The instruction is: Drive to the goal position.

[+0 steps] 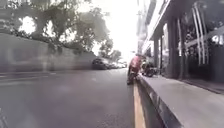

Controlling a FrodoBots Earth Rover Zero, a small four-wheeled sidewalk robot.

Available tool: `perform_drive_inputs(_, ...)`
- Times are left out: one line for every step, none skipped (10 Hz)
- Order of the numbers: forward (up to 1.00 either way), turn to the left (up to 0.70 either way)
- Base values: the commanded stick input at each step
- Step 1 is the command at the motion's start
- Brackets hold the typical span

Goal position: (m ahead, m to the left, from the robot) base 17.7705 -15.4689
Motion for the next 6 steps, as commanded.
perform_drive_inputs(0.45,0.0)
perform_drive_inputs(0.45,0.0)
perform_drive_inputs(0.45,0.0)
perform_drive_inputs(0.45,0.0)
perform_drive_inputs(0.45,0.0)
perform_drive_inputs(0.45,0.0)
